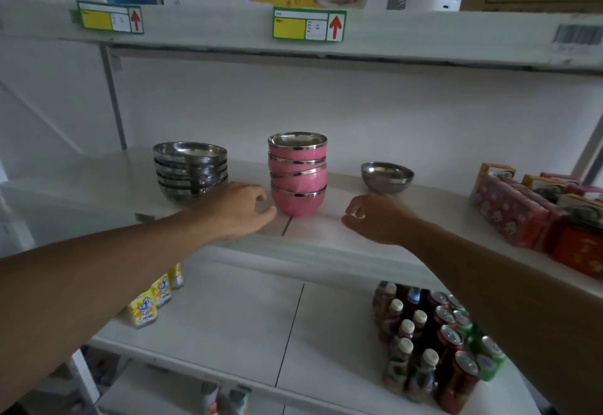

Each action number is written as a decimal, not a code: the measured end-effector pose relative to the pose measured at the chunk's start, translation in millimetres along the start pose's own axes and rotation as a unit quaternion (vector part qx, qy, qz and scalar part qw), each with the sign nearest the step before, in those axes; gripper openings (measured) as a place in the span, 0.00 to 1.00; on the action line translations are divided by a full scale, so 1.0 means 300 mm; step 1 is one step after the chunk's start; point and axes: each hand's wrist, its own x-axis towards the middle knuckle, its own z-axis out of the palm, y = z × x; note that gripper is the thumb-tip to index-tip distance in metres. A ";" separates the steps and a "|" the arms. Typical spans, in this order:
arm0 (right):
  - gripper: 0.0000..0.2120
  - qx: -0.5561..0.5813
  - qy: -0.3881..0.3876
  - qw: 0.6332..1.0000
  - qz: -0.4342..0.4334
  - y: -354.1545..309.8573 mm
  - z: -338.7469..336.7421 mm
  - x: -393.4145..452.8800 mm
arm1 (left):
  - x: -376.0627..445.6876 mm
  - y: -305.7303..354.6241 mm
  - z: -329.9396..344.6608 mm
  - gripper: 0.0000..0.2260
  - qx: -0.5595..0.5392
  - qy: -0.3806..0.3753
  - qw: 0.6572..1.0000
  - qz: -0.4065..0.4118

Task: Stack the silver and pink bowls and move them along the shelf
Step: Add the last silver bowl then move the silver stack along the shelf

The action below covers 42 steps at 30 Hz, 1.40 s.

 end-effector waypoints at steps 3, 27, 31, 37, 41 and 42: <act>0.17 -0.011 0.013 0.999 0.028 -0.011 0.007 -0.053 | -0.025 0.019 0.015 0.24 0.007 0.052 0.999 0.009; 0.20 0.054 0.036 0.996 0.060 0.596 -0.207 -0.563 | -0.130 0.869 0.111 0.18 -0.023 0.007 1.000 -0.016; 0.19 0.081 0.025 0.995 0.046 0.640 -0.204 -0.526 | -0.093 0.915 0.104 0.19 -0.009 0.002 1.000 -0.019; 0.16 0.087 0.003 0.995 0.040 0.636 -0.193 -0.379 | 0.024 0.887 0.124 0.21 -0.013 0.003 1.000 -0.021; 0.17 0.121 -0.006 0.989 0.080 0.620 -0.184 -0.247 | 0.165 0.817 0.175 0.14 -0.002 0.005 1.000 -0.018; 0.18 0.123 -0.014 0.988 0.097 0.616 -0.183 -0.210 | 0.202 0.800 0.187 0.15 0.002 0.004 1.000 -0.017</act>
